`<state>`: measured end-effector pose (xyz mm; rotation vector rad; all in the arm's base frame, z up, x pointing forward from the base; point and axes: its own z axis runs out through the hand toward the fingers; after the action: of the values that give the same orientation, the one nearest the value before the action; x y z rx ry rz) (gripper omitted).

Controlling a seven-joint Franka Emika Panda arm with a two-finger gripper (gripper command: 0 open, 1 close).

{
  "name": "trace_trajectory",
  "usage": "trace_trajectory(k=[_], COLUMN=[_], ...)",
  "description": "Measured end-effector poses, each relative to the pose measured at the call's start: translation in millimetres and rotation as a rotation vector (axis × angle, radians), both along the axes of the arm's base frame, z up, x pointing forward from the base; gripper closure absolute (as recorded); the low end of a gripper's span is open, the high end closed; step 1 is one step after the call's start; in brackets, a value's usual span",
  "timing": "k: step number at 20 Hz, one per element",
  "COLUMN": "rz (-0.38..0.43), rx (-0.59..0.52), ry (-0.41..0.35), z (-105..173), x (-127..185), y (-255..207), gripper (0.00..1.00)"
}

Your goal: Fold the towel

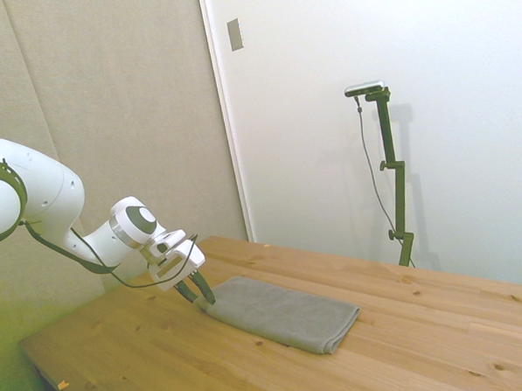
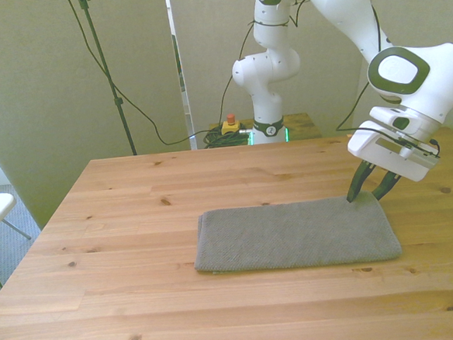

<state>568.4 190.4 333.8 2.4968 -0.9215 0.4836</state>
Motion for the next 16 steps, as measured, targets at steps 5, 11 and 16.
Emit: trace_trajectory(k=[5, 11, 16], rz=[-0.016, -0.047, -0.096], rx=[0.032, 0.094, 0.176], ry=[-0.006, -0.042, -0.114], z=[4, 35, 98], x=[-1, -1, -2], y=[-6, -15, -53], gripper=[1.00, 1.00, 1.00])
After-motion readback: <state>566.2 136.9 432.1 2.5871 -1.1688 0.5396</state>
